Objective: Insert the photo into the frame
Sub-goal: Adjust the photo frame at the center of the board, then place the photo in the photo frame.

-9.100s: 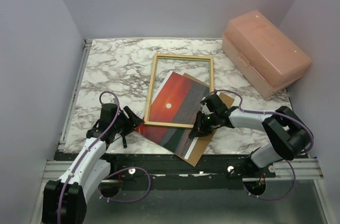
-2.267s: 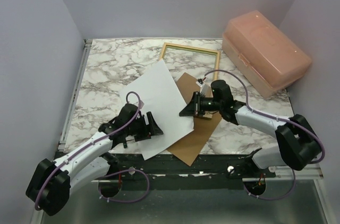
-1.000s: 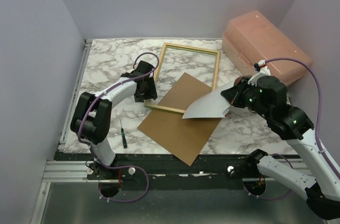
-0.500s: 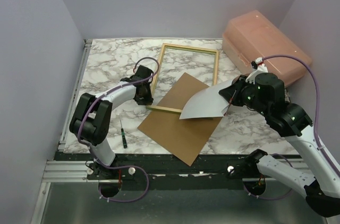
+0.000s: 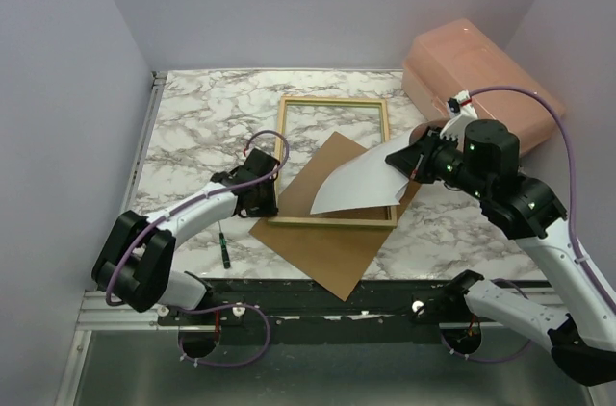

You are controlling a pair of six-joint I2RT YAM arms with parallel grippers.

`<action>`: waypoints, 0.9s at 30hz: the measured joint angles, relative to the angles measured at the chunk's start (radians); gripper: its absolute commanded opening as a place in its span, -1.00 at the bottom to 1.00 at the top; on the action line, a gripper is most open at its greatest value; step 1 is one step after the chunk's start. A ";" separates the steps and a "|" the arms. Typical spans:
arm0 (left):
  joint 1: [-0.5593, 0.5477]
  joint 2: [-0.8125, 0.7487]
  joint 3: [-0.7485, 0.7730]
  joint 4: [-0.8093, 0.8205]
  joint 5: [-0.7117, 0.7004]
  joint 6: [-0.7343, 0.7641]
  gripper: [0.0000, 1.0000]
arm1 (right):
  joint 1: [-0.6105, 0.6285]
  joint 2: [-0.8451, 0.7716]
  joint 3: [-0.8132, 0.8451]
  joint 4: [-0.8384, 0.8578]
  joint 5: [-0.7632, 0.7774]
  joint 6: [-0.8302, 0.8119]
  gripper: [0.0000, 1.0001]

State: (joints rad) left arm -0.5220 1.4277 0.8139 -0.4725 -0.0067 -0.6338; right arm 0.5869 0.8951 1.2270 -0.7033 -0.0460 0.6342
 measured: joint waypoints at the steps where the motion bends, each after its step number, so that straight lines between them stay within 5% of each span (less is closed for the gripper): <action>1: -0.015 -0.024 -0.027 0.002 0.000 -0.014 -1.00 | 0.000 0.005 0.000 0.008 -0.012 -0.001 -0.99; 6: -0.073 -0.108 -0.149 0.037 0.000 -0.094 -1.00 | 0.000 0.052 -0.002 0.052 -0.084 -0.004 -0.99; 12: -0.084 -0.145 -0.211 0.107 0.004 -0.158 0.28 | 0.000 0.114 -0.002 0.104 -0.167 -0.014 -0.99; 15: -0.087 -0.174 -0.230 0.150 0.031 -0.196 0.58 | 0.000 0.161 -0.002 0.117 -0.206 -0.027 -0.99; 27: -0.089 -0.624 -0.280 -0.043 0.070 -0.298 0.71 | 0.000 0.404 0.283 0.153 -0.369 -0.067 -0.99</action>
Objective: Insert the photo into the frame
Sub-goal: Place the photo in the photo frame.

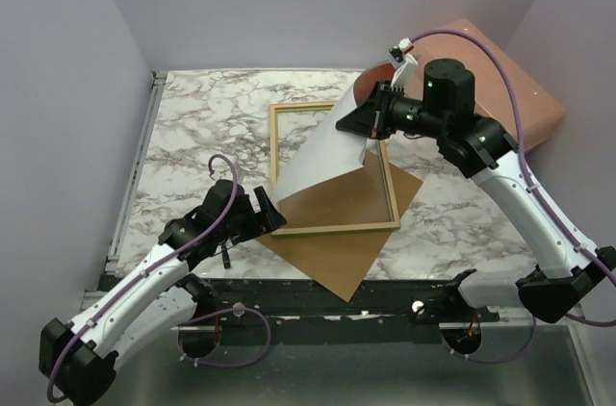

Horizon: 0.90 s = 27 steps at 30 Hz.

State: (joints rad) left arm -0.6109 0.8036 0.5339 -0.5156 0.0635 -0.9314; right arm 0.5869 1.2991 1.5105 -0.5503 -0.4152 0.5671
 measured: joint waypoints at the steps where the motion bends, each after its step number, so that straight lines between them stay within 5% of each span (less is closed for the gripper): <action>1: 0.000 -0.042 0.010 -0.025 -0.006 -0.006 0.73 | 0.000 0.003 0.021 0.012 -0.014 -0.001 -0.99; 8: 0.000 -0.182 0.032 -0.166 -0.076 -0.035 0.73 | 0.000 -0.051 0.009 0.111 -0.114 0.000 -0.99; 18: 0.000 -0.161 0.028 -0.217 -0.090 -0.043 0.73 | 0.000 -0.213 -0.484 0.161 -0.088 0.000 -0.99; 27: 0.000 -0.140 0.002 -0.206 -0.082 -0.042 0.74 | -0.086 -0.072 -0.690 0.117 0.037 -0.001 -0.99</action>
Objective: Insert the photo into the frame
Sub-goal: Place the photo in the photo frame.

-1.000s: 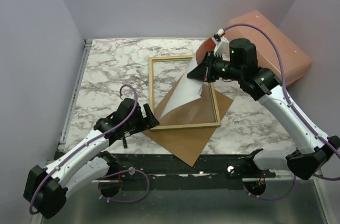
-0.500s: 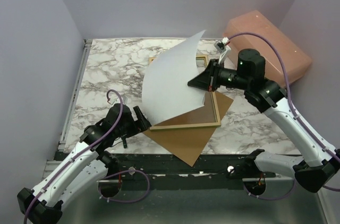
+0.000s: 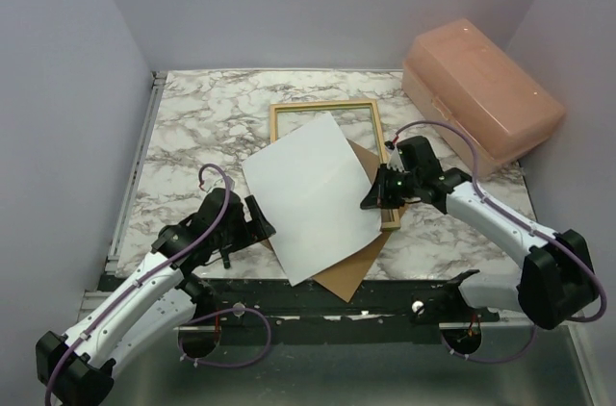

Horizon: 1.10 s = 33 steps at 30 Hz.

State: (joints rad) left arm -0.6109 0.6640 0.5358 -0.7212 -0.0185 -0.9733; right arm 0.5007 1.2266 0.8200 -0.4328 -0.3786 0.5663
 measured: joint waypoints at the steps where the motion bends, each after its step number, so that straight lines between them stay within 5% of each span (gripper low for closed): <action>1: 0.000 0.000 0.000 0.000 0.001 0.000 0.74 | -0.020 0.026 -0.008 -0.001 0.009 -0.001 -0.99; 14: 0.000 0.020 -0.011 0.001 0.003 -0.001 0.81 | -0.170 0.278 0.028 -0.008 0.066 -0.011 -0.99; 33: 0.000 0.043 -0.028 0.010 0.004 -0.001 0.91 | -0.233 0.406 0.153 0.014 0.063 -0.002 -0.99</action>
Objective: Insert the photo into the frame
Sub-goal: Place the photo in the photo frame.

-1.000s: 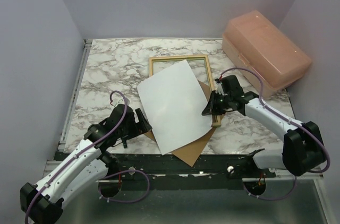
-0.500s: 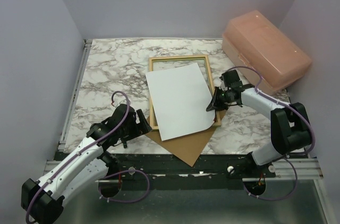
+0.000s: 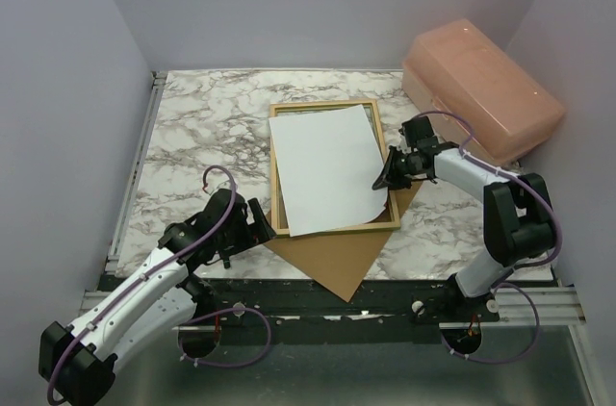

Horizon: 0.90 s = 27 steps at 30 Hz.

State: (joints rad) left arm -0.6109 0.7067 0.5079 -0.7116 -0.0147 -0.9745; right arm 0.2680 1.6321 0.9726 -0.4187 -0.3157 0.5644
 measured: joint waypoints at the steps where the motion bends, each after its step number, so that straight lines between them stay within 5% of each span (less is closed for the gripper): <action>1: 0.000 0.005 0.000 0.000 0.000 0.000 0.91 | 0.000 0.006 0.004 0.003 -0.001 0.003 -0.99; 27: 0.000 0.011 -0.035 0.018 0.000 0.006 0.93 | -0.025 0.016 0.007 0.106 -0.003 0.150 -0.99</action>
State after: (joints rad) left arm -0.6109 0.7174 0.4725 -0.6933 -0.0147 -0.9684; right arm 0.2428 1.6485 0.9798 -0.3122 -0.3191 0.7147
